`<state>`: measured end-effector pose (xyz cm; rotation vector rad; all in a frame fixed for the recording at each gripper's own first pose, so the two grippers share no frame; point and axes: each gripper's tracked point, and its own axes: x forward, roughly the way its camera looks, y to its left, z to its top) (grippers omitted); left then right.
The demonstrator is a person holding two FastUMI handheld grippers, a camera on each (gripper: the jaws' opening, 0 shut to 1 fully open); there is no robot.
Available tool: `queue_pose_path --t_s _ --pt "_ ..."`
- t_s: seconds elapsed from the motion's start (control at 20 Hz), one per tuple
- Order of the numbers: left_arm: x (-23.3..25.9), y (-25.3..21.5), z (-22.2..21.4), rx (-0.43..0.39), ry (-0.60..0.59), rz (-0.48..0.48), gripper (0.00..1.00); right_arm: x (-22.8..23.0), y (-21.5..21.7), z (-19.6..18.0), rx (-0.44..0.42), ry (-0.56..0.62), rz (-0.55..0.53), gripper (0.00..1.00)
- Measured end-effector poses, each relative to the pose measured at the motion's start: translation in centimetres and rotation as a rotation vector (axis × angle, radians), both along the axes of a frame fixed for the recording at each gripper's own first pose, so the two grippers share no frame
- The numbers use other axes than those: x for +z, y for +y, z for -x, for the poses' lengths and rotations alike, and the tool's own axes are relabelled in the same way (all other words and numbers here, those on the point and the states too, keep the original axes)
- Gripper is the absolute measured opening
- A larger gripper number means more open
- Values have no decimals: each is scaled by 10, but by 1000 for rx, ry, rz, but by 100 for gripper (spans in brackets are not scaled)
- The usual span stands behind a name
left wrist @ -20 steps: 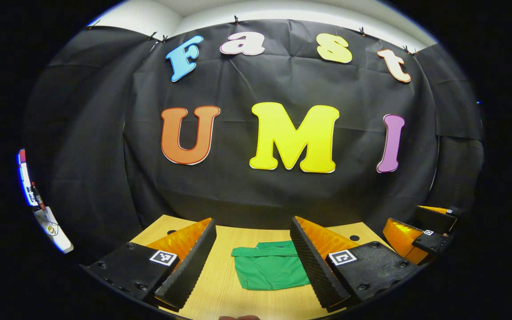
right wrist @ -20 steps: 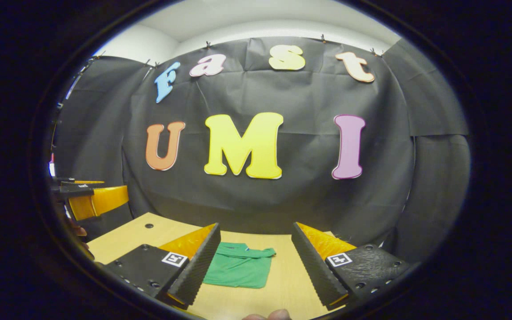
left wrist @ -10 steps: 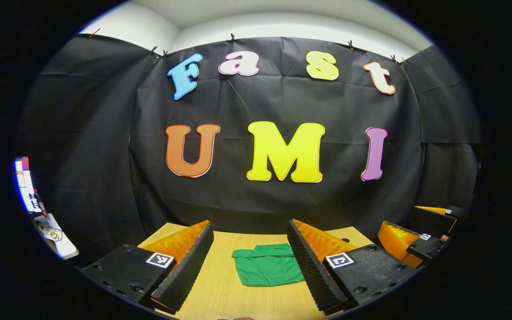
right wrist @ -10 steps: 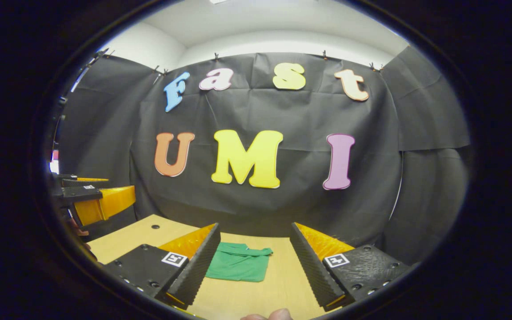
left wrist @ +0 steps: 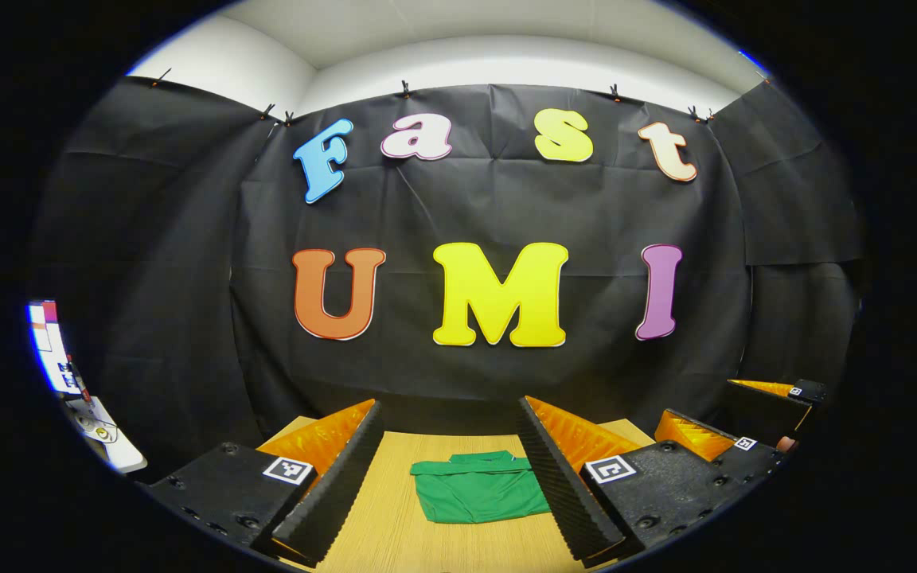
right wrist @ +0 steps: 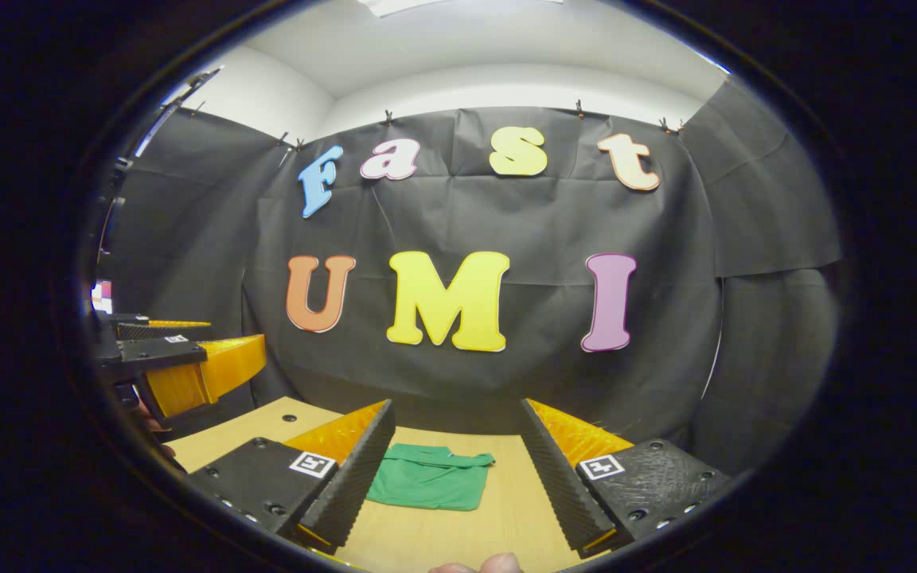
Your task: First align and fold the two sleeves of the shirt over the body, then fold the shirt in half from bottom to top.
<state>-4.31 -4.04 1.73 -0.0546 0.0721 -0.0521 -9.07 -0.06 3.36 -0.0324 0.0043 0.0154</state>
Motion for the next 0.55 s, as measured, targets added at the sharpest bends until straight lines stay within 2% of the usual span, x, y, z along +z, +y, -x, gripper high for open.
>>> queue_pose_path --t_s 0.55 --pt "3 -6 8 -26 17 -4 100 3 -9 5 -33 -5 -26 95"
